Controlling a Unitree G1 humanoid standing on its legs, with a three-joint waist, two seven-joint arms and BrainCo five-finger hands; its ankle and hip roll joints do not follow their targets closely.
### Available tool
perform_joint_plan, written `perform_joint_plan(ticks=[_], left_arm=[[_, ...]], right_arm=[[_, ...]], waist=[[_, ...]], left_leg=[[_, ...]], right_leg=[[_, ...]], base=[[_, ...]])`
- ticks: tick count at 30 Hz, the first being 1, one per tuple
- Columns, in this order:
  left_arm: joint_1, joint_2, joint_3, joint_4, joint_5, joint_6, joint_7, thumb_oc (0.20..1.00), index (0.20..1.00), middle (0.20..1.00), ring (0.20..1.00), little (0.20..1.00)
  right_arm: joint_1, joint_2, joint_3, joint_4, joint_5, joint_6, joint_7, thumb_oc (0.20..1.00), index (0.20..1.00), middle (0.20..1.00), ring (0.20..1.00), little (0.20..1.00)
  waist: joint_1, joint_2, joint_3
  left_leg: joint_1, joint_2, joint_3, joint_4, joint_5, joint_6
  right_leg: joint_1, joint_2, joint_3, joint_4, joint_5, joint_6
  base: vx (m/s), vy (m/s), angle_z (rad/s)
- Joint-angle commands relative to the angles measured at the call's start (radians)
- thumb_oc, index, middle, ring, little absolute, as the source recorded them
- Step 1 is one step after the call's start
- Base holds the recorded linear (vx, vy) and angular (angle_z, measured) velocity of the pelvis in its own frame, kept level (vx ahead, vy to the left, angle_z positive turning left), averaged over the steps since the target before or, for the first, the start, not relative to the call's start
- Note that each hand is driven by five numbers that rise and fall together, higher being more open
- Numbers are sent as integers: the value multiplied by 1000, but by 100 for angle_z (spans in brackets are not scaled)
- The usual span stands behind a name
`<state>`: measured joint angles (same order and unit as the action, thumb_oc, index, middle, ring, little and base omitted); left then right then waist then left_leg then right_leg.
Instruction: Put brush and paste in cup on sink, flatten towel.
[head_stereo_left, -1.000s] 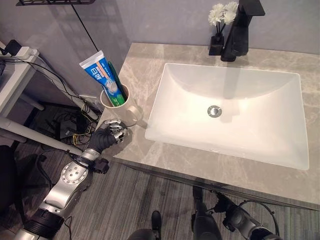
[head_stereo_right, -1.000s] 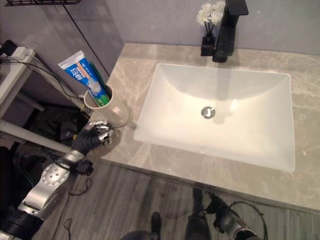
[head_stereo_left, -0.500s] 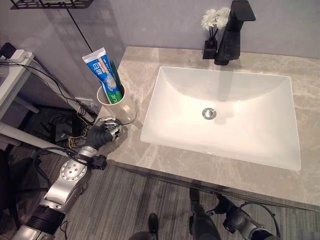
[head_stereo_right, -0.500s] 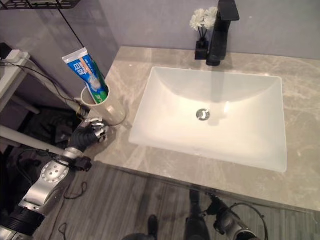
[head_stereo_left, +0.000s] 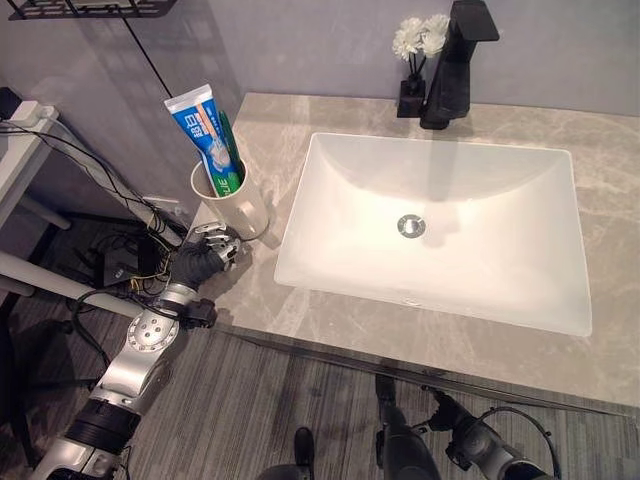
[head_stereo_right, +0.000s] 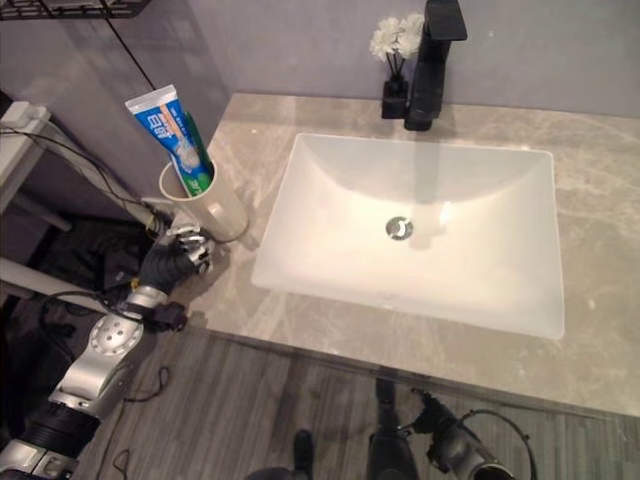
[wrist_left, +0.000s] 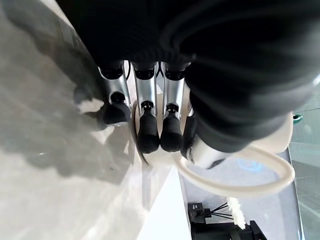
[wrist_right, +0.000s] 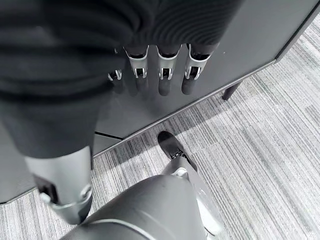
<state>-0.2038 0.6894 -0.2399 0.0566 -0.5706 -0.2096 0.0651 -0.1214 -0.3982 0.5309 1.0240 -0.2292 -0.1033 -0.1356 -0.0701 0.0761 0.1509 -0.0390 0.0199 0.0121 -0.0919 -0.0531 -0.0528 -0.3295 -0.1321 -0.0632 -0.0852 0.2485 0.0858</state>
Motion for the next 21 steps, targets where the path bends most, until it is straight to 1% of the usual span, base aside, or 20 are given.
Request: perform_joint_plan(ticks=[1, 4, 12, 21], left_arm=[[-35, -4, 20, -14, 7, -19, -6, 200, 200, 200, 200, 200], [-7, -8, 22, -47, -2, -21, -21, 200, 200, 200, 200, 200], [-7, 10, 9, -62, -17, -22, -33, 200, 200, 200, 200, 200], [-55, -15, 21, -20, 0, -32, 7, 200, 200, 200, 200, 200]], right_arm=[[-38, 7, 7, -33, 14, -12, -31, 1000, 1000, 1000, 1000, 1000], [-34, 7, 2, -32, 14, -12, -32, 1000, 1000, 1000, 1000, 1000], [-27, 6, 14, -36, 10, -16, -24, 1000, 1000, 1000, 1000, 1000], [-18, 0, 9, -34, 12, -19, -27, 1000, 1000, 1000, 1000, 1000]], waist=[[-18, -16, 44], [-19, -11, 39], [-25, 0, 33], [-33, 5, 37]], left_leg=[[111, 0, 58, 5, -45, -10], [118, -2, 61, 5, -49, -11], [109, -1, 72, 5, -44, -17], [85, 2, 83, 5, -32, -24]], right_leg=[[31, -42, 59, 7, 5, 91], [35, -41, 60, 2, 5, 90], [20, -36, 71, -2, 10, 91], [-10, -31, 79, -2, 17, 90]], base=[[0, 0, 0], [0, 0, 0], [-8, -2, -3], [-10, -6, -8]])
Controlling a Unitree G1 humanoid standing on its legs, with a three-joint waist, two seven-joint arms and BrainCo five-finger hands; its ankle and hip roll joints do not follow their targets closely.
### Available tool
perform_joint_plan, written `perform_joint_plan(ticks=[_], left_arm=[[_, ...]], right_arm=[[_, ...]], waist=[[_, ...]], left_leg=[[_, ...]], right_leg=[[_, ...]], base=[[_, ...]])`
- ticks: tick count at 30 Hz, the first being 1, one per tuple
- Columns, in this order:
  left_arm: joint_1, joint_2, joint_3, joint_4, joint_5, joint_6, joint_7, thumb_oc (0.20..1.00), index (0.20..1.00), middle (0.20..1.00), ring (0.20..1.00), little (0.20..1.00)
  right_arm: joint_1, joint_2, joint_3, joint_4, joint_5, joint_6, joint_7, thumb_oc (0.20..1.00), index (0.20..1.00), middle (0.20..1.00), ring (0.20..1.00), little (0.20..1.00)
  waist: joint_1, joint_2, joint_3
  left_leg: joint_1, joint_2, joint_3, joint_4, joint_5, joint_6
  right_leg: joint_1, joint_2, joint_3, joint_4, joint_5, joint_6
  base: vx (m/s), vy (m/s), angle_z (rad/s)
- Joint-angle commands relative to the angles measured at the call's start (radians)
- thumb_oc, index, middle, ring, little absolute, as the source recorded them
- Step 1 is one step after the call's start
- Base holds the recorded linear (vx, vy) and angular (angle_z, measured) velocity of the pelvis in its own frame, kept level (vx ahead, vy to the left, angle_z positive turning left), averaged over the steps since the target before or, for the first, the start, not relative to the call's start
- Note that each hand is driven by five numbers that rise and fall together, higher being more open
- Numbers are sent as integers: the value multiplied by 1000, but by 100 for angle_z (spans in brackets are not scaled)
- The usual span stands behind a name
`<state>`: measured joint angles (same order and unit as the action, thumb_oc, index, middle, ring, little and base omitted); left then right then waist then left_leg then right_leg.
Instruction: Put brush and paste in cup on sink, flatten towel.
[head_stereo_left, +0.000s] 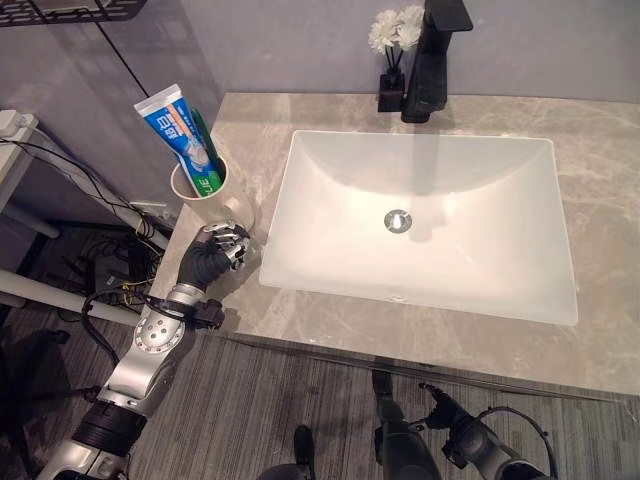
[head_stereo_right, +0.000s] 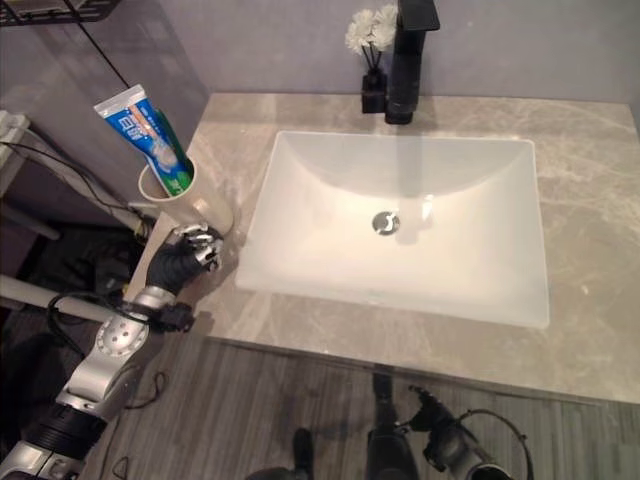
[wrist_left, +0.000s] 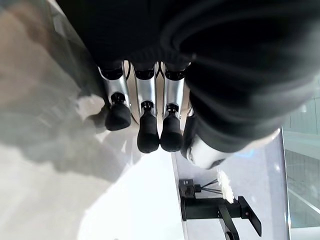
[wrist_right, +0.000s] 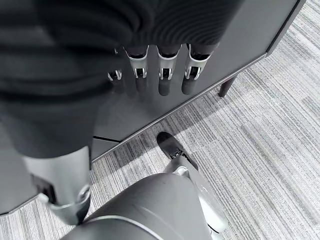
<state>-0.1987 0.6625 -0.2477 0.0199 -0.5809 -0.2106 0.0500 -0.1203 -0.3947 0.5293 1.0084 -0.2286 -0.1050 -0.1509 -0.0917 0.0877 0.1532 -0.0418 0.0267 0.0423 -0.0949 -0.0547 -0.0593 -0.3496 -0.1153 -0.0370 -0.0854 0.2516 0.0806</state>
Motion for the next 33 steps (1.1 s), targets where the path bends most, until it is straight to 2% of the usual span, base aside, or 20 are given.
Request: perform_joint_plan(ticks=[1, 14, 24, 33], left_arm=[[-64, 4, 31, 22, 14, -32, 32, 200, 200, 200, 200, 200], [-80, -36, 58, 53, 34, -38, 72, 200, 200, 200, 200, 200], [29, -24, 104, -14, 17, -36, 33, 200, 200, 200, 200, 200], [52, -7, 141, -26, 12, -43, 43, 200, 200, 200, 200, 200]], right_arm=[[-18, -5, 9, -18, 12, -17, -14, 1000, 1000, 1000, 1000, 1000], [-15, -2, -7, -20, 22, -20, -31, 1000, 1000, 1000, 1000, 1000], [-17, 0, -20, -14, 23, -23, -34, 1000, 1000, 1000, 1000, 1000], [-10, -2, -13, -11, 7, -22, -30, 1000, 1000, 1000, 1000, 1000]], waist=[[-11, -6, 35], [-15, -3, 42], [-4, -2, 29], [-1, 2, 36]], left_leg=[[85, -4, 52, 8, -29, -18], [88, 6, 46, 8, -29, -21], [110, 10, 43, 8, -39, -20], [115, 18, 33, 8, -39, -21]], right_leg=[[9, -48, 51, -2, 13, 94], [16, -44, 34, 6, -5, 85], [33, -37, 31, 8, -17, 81], [26, -34, 18, 53, -39, 73]], base=[[0, 0, 0], [0, -2, 0], [0, 0, 0], [-11, -4, 4]])
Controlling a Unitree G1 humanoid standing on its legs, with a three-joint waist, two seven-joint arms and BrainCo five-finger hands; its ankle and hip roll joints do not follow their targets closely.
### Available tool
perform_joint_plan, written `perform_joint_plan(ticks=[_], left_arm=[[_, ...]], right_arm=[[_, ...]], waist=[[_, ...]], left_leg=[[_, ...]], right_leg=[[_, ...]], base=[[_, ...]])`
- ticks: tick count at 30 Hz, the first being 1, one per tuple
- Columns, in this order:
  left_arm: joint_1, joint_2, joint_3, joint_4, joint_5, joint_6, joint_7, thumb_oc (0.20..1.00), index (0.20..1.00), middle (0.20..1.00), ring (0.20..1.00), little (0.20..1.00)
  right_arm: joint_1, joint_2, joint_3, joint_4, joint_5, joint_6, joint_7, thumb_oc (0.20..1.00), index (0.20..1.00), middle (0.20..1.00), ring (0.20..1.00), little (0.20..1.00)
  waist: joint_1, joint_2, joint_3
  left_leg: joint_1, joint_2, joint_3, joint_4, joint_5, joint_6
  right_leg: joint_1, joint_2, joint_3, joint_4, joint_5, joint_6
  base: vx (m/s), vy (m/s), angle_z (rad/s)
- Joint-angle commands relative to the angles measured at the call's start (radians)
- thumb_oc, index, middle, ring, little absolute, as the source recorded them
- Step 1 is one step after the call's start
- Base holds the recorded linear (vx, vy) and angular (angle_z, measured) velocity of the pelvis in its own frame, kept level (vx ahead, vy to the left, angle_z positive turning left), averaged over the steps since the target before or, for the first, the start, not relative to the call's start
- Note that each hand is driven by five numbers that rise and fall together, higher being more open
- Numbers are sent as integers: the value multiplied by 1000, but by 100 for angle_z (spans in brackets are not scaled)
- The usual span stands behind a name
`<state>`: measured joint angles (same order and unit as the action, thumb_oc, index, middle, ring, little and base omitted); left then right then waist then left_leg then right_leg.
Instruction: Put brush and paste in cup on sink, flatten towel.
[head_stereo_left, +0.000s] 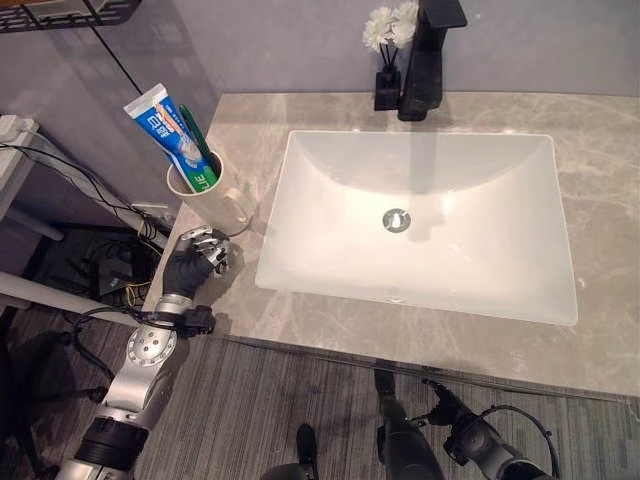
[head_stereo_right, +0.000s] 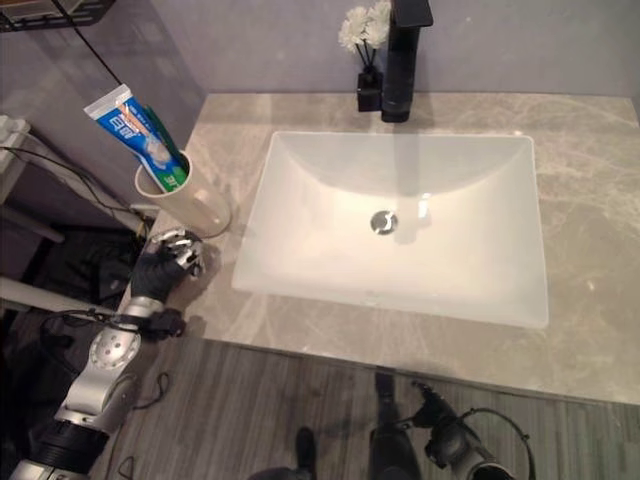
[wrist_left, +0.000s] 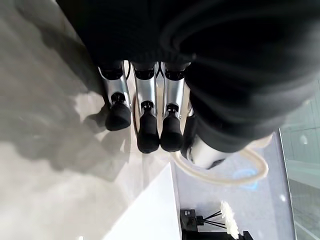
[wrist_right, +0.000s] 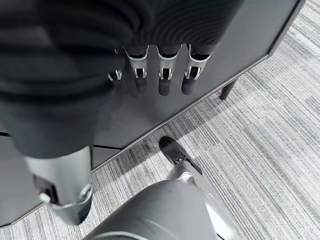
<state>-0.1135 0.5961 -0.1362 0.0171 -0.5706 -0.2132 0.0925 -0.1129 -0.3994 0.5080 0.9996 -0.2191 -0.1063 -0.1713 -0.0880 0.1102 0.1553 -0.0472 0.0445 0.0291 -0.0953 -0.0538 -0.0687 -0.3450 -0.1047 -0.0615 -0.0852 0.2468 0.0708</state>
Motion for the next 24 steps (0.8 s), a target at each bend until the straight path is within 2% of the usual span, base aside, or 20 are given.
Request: perform_joint_plan(ticks=[1, 11, 24], left_arm=[[-38, 60, 29, -23, -1, -41, 4, 200, 200, 200, 200, 200], [-77, 72, 11, 10, -2, -44, 13, 200, 200, 200, 200, 200], [-141, 35, -9, 85, -7, -43, 33, 200, 200, 200, 200, 200]], right_arm=[[-20, 1, 10, -2, -4, -20, -9, 1000, 1000, 1000, 1000, 1000], [-24, -7, 11, -16, 13, -24, -7, 1000, 1000, 1000, 1000, 1000], [-4, -16, -6, -11, 21, -23, -17, 1000, 1000, 1000, 1000, 1000]], waist=[[-4, -19, 37], [-9, -11, 36], [-29, -3, 28]], left_leg=[[119, 2, 44, 8, -39, -13], [104, 11, 48, 8, -26, -20], [97, 21, 60, 8, -13, -36]], right_leg=[[14, -46, 40, 66, -38, 82], [-1, -36, 34, 66, -41, 80], [7, -29, 23, 46, -44, 75]], base=[[-42, -6, 8], [-6, -2, 1], [4, -5, 2]])
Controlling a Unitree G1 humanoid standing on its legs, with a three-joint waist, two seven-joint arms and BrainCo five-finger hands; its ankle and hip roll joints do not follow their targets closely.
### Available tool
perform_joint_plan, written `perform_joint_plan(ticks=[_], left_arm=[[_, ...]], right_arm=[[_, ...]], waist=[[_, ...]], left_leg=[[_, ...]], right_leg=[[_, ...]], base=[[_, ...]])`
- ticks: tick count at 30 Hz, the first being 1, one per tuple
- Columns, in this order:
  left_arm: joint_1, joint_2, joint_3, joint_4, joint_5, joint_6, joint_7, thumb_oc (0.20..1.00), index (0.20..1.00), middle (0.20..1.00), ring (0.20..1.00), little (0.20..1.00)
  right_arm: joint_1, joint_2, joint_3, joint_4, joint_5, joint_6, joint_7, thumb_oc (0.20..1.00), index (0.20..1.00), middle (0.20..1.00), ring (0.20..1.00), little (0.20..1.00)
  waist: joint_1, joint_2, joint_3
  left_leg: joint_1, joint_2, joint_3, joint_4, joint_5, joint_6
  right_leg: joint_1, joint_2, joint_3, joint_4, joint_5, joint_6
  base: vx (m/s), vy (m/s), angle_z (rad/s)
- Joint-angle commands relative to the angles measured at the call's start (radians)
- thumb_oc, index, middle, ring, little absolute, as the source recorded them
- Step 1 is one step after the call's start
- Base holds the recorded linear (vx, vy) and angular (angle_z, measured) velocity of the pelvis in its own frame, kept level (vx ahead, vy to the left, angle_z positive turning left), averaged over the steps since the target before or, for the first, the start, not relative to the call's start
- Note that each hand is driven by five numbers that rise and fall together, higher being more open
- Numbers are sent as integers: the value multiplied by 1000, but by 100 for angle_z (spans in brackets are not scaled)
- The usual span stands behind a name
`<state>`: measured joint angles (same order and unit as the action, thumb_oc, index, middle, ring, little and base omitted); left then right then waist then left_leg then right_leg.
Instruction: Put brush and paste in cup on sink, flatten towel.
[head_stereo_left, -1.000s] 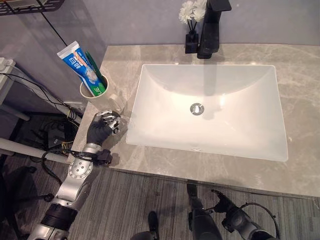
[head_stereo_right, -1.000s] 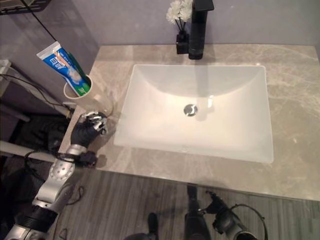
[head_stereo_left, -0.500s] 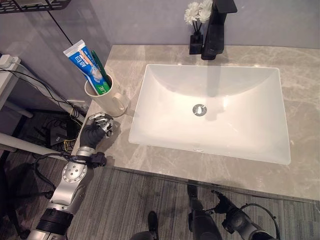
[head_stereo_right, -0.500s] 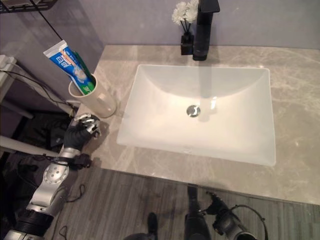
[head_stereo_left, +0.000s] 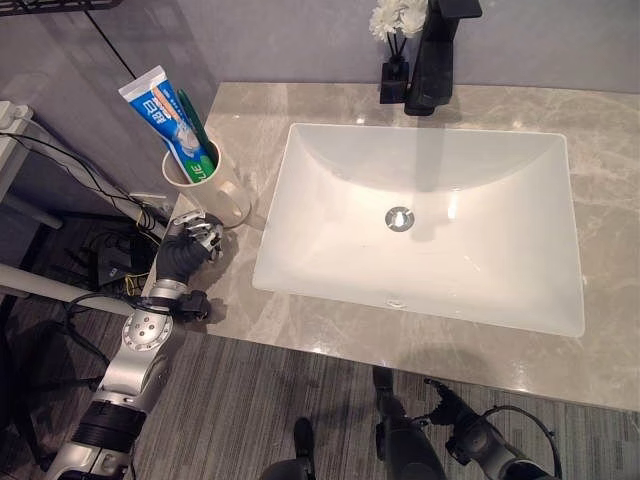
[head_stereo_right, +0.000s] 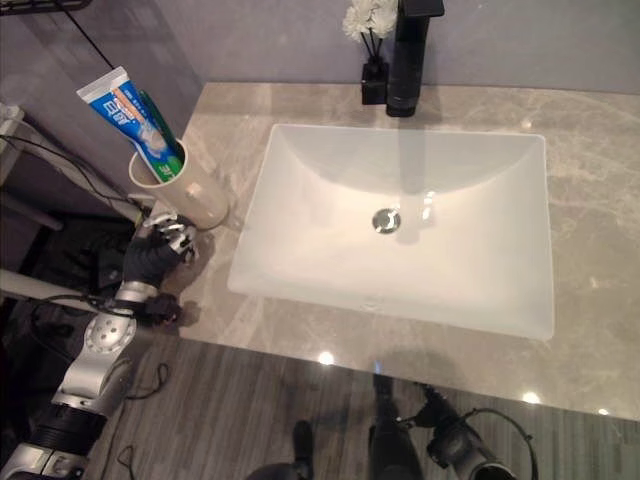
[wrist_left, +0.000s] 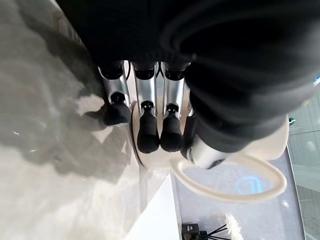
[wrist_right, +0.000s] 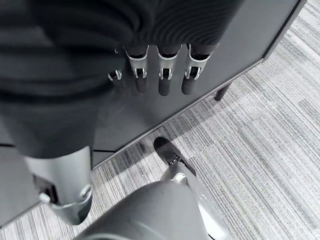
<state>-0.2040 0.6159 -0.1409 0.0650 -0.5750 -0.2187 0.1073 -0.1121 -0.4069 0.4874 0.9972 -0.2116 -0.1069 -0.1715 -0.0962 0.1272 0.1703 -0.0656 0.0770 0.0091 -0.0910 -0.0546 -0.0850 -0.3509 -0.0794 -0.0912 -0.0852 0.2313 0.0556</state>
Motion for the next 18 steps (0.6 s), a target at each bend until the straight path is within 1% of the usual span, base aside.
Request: perform_joint_plan(ticks=[1, 11, 18], left_arm=[[-62, 10, -10, 44, 0, -39, 21, 200, 200, 200, 200, 200], [-142, -2, -23, 82, 21, -44, 59, 200, 200, 200, 200, 200], [-181, -15, -25, 140, -3, -47, 84, 200, 200, 200, 200, 200]], right_arm=[[-6, -8, 15, -6, 14, -24, -18, 1000, 1000, 1000, 1000, 1000], [-18, -3, 28, -26, 18, -25, -24, 1000, 1000, 1000, 1000, 1000], [-23, -11, 34, -18, 11, -23, -26, 1000, 1000, 1000, 1000, 1000]], waist=[[-23, -18, 13], [-36, -18, 15], [-43, -24, 17]], left_leg=[[115, -12, 81, 4, -12, -20], [111, -14, 89, 4, -10, -21], [116, -8, 100, 4, -10, -21]], right_leg=[[12, -56, 52, 46, -28, 90], [4, -53, 58, 40, -23, 90], [-4, -43, 67, 47, -28, 87]], base=[[0, 0, 0], [0, 0, 0], [2, 0, -1]])
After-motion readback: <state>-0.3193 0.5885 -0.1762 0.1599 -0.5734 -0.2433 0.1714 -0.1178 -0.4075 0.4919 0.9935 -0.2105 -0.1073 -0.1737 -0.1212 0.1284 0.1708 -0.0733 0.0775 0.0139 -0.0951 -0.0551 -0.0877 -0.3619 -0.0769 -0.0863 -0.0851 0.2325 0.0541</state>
